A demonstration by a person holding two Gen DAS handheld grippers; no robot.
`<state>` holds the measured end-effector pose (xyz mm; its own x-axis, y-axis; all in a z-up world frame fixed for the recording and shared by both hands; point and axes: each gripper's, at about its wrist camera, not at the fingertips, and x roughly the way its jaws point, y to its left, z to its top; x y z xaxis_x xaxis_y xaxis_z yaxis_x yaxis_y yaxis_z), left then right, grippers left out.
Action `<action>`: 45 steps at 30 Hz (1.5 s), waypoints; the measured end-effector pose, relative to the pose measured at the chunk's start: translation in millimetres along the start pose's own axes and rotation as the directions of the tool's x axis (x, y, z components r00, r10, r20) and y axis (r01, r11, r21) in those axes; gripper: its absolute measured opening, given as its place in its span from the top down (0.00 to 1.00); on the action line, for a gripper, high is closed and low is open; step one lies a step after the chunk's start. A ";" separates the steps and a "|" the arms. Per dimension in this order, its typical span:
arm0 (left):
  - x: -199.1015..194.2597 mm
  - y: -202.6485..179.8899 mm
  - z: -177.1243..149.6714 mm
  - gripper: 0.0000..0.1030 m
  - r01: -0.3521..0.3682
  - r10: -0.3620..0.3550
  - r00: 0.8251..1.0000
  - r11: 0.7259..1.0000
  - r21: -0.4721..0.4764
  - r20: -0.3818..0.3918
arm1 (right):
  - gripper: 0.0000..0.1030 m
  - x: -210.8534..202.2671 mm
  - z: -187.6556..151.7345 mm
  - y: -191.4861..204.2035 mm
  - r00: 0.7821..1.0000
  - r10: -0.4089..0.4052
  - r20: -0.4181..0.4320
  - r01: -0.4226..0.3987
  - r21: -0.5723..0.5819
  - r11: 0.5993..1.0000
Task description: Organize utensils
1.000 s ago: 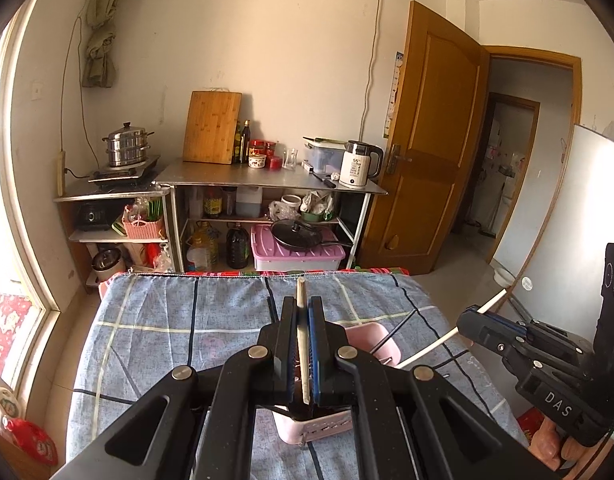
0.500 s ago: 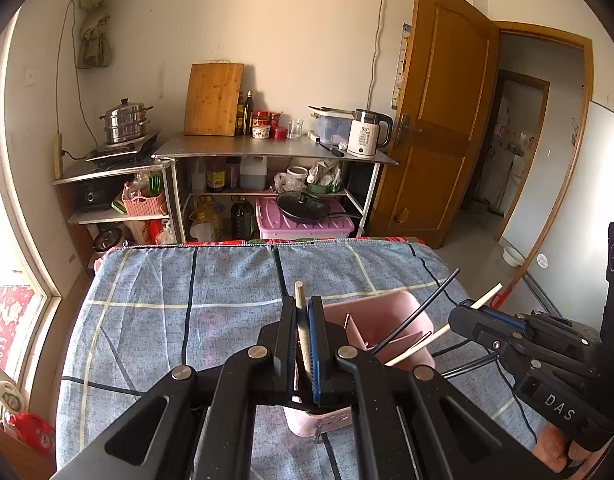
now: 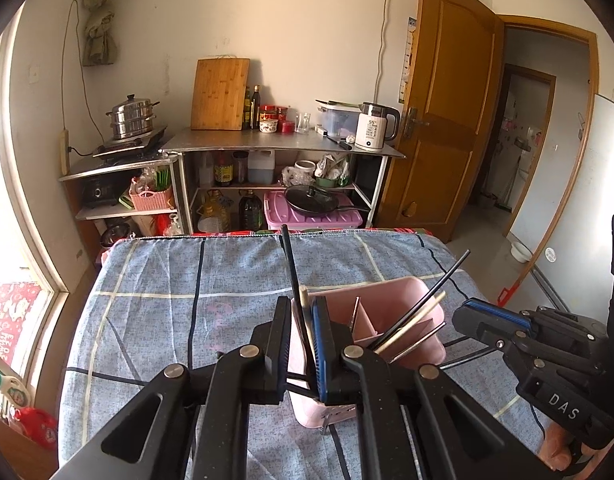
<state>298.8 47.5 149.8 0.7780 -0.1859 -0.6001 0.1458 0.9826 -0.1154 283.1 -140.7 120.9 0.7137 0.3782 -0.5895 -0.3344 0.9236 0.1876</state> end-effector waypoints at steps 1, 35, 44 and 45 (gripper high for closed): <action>-4.3 0.2 -0.2 0.90 0.004 -0.004 1.000 1.000 -0.001 0.009 | 0.91 -3.1 0.1 0.1 1.000 0.000 0.007 0.000 0.000 1.000; -140.5 -38.7 -143.7 0.80 0.003 0.002 0.990 0.999 -0.038 0.138 | 0.73 -122.1 -122.8 20.0 0.992 -0.045 0.115 0.042 0.030 0.999; -151.4 -49.3 -181.0 0.80 -0.023 0.029 0.988 0.999 -0.036 0.149 | 0.72 -130.4 -163.0 30.5 0.992 -0.076 0.097 0.073 0.027 0.997; -150.7 -52.5 -185.9 0.80 -0.019 0.022 0.989 0.999 -0.029 0.144 | 0.72 -130.4 -166.3 32.1 0.992 -0.079 0.094 0.078 0.020 0.997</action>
<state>60.3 23.6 99.1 0.8607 -0.1615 -0.4827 0.1136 0.9854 -0.1272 76.9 -170.8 73.1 0.7924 0.3082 -0.5263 -0.2655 0.9512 0.1573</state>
